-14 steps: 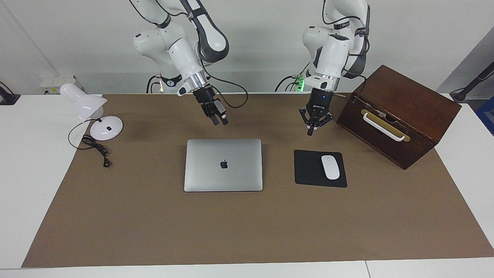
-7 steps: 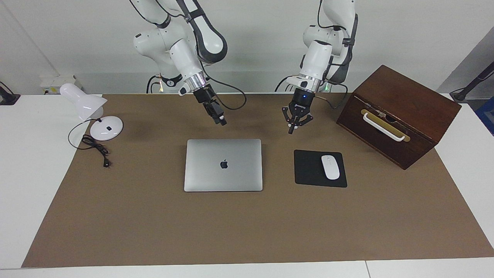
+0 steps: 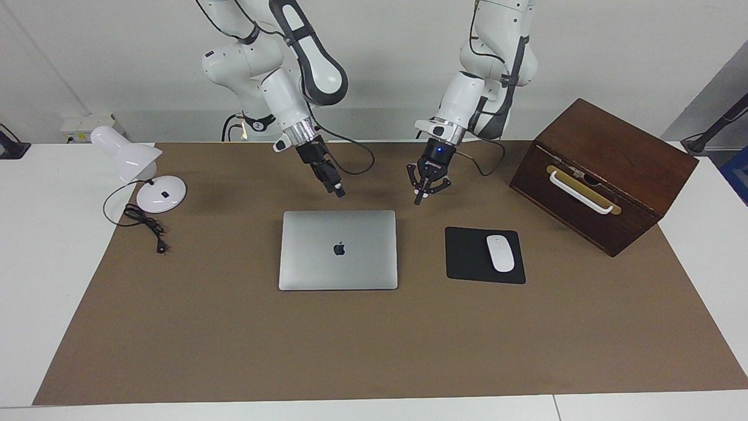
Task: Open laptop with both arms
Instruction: 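Bring both grippers to the laptop's front edge nearest the robot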
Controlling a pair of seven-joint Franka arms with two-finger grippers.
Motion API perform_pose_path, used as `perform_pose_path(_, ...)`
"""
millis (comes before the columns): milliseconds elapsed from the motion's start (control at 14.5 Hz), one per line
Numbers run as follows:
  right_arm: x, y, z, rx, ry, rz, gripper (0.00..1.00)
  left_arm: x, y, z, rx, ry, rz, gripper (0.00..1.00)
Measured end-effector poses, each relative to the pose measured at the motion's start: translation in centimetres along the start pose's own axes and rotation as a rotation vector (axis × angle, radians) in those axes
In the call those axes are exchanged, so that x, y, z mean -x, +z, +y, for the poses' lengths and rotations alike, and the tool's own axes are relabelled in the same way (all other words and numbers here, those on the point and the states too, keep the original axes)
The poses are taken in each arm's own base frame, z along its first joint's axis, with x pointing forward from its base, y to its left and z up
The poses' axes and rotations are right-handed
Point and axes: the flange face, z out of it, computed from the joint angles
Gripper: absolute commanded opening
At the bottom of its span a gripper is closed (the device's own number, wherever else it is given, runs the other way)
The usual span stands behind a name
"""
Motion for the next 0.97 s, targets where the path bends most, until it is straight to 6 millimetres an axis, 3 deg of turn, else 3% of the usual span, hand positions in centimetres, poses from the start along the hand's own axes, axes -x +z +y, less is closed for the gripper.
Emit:
perform_pose_path(415, -0.1, 1.1, -0.2, 0.012, 0.01, -0.002, 1.0, 1.7, 1.6, 1.5, 0.018, 0.029, -0.041, 0.0)
perform_pose_path(968, -1.3, 2.1, -1.0, 0.009, 0.038, 0.011, 1.0, 1.3, 6.1, 2.4, 0.018, 0.045, -0.068, 0.0)
